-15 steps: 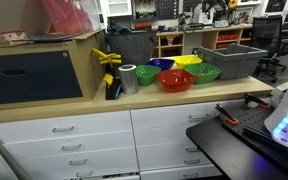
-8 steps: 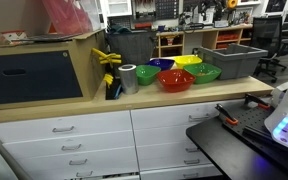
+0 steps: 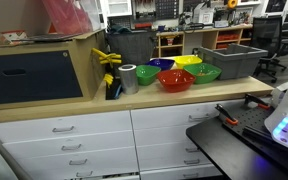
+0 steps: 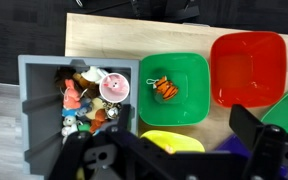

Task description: Put the pink doll in the yellow bowl

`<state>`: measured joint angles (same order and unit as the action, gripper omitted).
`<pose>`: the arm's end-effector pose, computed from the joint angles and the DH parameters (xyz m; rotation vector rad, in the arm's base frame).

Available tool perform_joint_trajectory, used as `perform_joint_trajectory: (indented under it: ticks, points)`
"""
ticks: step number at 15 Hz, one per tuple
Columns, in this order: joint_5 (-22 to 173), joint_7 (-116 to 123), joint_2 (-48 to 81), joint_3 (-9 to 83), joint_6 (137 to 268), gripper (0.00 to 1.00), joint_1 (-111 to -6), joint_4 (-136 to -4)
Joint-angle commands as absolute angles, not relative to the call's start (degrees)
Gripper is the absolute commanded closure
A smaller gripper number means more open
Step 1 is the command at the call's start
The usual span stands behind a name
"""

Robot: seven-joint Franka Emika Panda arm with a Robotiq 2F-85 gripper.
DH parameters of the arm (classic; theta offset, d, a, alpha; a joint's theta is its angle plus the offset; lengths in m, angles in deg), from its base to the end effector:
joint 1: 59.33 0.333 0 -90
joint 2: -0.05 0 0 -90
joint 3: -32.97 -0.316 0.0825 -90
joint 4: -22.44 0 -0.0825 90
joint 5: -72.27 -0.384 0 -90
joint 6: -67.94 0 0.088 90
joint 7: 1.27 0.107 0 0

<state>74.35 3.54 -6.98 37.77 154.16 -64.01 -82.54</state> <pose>0.4916 -0.0883 0.5625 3.0837 -0.3818 -0.3212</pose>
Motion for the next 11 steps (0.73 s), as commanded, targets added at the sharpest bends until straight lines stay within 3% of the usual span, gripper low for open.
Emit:
perform_joint_trajectory:
  ticks: [1, 11]
  points:
    - [74.96, 2.63, -15.76, 37.43, 155.51, 0.00, -63.92, -89.59]
    - [74.48, 3.46, -19.51, 37.63, 154.29, 0.00, -64.34, -92.20]
